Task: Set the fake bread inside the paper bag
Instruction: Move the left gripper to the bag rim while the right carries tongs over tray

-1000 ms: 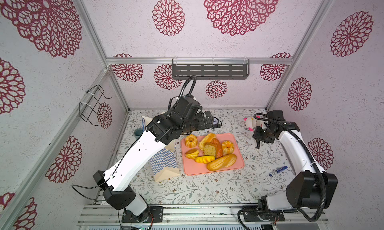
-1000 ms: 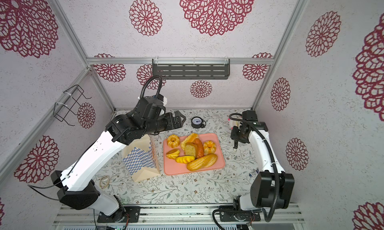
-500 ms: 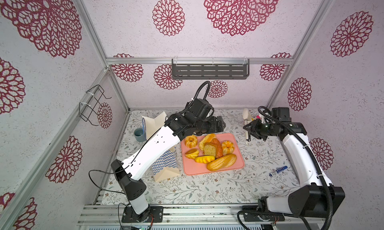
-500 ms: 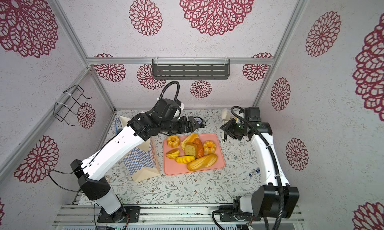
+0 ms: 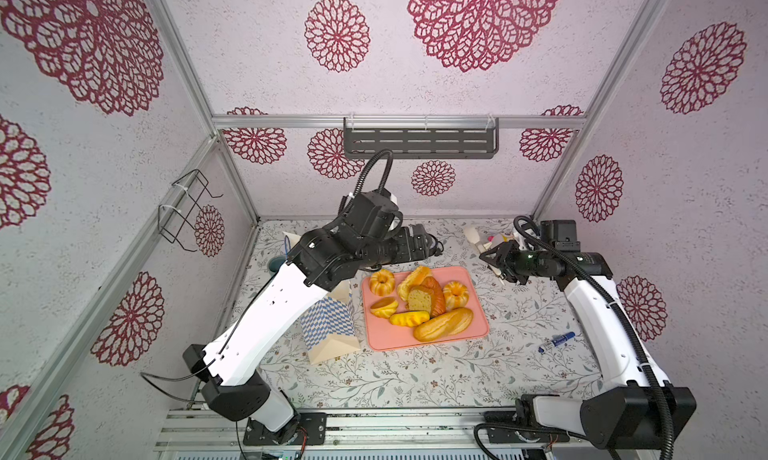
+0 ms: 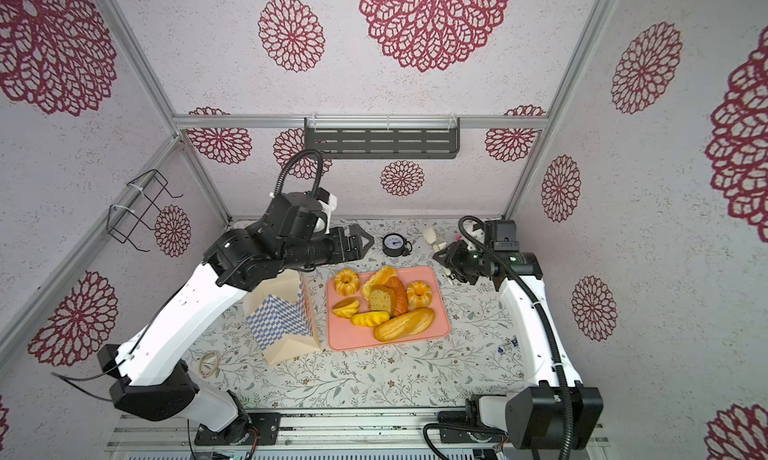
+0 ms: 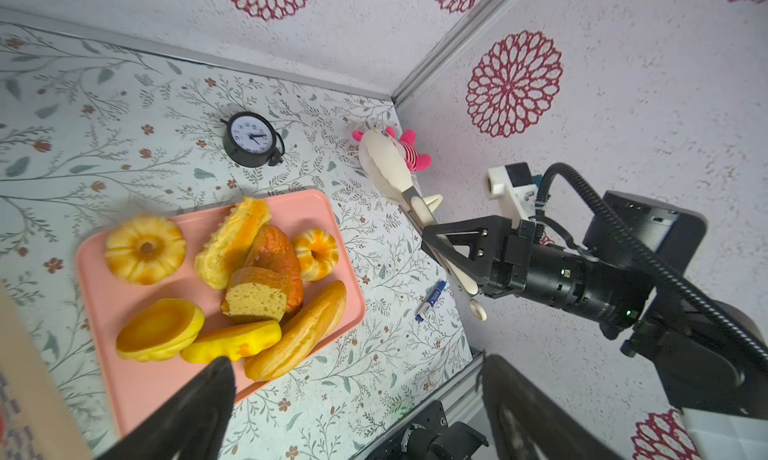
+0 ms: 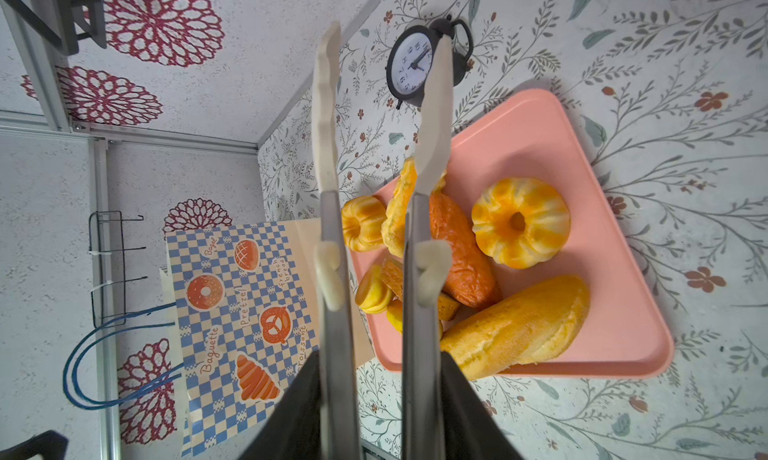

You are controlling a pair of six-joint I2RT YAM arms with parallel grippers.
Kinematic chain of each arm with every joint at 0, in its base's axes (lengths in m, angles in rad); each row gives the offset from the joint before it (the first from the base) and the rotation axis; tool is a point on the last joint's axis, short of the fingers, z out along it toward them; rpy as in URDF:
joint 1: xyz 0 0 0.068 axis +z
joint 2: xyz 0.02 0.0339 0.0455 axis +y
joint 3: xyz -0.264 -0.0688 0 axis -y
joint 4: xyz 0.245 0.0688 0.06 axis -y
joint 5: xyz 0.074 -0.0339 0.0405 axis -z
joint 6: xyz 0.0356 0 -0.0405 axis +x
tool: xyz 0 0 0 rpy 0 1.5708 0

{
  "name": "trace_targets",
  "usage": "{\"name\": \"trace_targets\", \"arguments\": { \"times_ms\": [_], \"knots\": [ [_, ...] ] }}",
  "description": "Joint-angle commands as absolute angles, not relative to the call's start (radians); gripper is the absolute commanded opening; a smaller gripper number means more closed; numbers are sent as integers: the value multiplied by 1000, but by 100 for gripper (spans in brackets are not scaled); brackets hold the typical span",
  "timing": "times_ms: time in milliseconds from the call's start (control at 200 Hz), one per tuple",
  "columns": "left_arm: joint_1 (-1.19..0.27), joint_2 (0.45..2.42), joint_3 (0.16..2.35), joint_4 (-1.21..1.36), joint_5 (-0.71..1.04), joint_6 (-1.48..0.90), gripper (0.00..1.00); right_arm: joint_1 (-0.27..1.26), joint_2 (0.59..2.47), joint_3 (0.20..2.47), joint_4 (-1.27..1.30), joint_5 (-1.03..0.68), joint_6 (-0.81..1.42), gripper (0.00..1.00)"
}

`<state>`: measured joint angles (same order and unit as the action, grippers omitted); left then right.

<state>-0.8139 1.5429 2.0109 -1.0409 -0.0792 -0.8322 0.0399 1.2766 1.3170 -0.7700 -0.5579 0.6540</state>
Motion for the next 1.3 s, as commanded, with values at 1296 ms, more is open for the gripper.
{"name": "trace_targets", "arguments": {
  "times_ms": [1296],
  "knots": [
    [-470,1042,1575,-1529,-325,-942,98,621,1324,1405,-1256,-116,359,38]
  ]
}}
